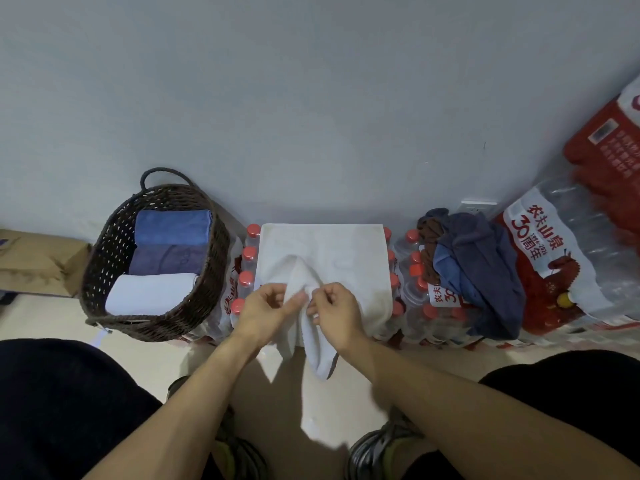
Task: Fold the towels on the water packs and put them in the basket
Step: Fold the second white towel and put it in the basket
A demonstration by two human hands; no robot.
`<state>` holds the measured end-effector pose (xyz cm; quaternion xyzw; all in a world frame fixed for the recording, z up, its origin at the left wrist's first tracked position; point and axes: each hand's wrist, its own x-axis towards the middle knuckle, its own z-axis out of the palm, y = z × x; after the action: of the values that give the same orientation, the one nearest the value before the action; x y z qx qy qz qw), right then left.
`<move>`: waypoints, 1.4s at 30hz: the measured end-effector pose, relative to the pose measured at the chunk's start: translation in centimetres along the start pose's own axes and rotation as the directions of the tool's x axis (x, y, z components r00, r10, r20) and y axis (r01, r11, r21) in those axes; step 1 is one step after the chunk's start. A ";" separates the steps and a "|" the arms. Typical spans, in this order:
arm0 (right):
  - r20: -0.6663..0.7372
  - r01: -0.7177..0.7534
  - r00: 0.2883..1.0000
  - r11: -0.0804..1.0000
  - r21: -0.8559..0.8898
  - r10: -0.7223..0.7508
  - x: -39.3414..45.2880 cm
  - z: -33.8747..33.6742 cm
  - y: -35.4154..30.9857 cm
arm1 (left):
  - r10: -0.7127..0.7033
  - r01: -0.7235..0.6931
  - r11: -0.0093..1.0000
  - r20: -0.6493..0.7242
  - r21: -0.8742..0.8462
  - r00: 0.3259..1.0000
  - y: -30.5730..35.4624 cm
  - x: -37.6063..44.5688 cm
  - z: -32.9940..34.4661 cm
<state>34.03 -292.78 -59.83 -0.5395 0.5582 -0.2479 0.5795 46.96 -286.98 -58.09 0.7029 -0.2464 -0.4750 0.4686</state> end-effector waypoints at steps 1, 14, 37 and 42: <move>-0.009 -0.003 1.000 1.000 0.001 0.003 0.2 -0.2 -0.1 | -0.027 0.021 0.996 0.070 0.087 0.997 -0.5 0.0 -0.3; 0.283 -0.067 0.949 0.966 -0.249 0.139 -3.1 -1.3 -1.5 | -0.181 0.184 0.983 0.091 -0.026 0.979 1.0 -0.2 -0.5; 0.195 -0.005 0.980 0.982 0.188 -0.032 -3.9 -6.4 -10.8 | 0.481 -0.689 0.462 0.495 0.558 0.724 11.6 -4.4 -3.4; 0.268 -0.129 0.963 0.891 0.435 0.009 -4.4 -6.8 -11.5 | 0.648 -0.813 0.318 0.514 0.487 0.562 11.9 -4.0 -2.3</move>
<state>30.33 -294.61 -46.41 -0.3985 0.4246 -0.2763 0.7646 48.49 -288.12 -45.45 0.5715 -0.7444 -0.1578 0.3072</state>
